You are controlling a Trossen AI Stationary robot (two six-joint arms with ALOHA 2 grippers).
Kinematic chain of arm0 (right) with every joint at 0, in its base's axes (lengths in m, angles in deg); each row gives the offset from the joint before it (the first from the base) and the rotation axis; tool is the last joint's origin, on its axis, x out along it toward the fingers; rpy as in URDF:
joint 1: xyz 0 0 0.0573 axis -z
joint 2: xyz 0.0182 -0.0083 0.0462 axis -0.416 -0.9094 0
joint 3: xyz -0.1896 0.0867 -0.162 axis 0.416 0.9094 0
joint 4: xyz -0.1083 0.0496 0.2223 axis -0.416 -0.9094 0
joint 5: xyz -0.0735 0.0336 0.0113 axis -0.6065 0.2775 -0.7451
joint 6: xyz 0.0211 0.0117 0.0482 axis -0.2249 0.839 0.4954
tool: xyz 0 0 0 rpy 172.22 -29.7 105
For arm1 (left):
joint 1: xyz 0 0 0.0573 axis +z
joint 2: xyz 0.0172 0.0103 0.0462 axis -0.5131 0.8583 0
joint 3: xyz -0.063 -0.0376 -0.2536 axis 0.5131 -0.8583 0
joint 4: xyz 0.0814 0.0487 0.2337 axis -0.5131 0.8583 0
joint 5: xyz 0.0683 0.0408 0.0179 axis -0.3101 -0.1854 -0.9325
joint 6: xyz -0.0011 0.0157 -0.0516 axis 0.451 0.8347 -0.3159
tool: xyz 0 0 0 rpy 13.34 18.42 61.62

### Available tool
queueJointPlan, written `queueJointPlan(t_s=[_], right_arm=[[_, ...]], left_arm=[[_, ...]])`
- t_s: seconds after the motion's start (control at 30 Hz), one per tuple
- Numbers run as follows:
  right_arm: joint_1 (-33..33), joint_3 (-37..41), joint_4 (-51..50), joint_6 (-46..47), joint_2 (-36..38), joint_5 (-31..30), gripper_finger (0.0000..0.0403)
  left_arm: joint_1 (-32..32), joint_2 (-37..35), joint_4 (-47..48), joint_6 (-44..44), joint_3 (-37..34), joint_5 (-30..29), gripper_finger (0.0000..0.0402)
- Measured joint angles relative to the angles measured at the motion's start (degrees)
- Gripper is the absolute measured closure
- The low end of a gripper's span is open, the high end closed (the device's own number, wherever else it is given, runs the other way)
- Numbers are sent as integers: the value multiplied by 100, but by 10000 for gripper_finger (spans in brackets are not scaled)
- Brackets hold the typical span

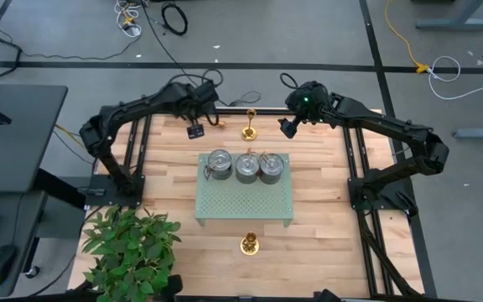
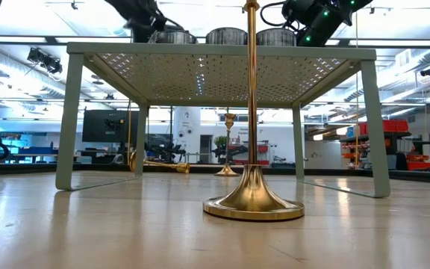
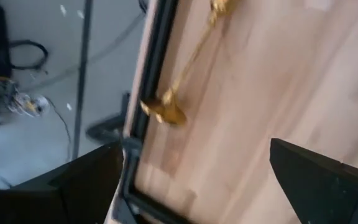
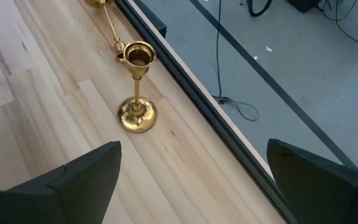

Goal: Pick & Place candle stick holders
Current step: Put the top golden candle holder on the shelf aligned with the middle orange scented candle

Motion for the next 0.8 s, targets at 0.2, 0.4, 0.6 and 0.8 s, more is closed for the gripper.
queueJointPlan(t_s=[0.2,0.4,0.6,0.8], right_arm=[[-1,0,-1,0,0,1,3],[0,0,-4,37,0,2,3],[-1,0,55,126,0,1,3],[0,0,54,302,0,4,3]], left_arm=[[-7,0,-1268,548,-679,-448,3],[38,0,-1898,1046,-1182,-417,3],[109,0,-2712,1391,-1704,-316,3],[242,0,-3148,1855,-2134,16,3]])
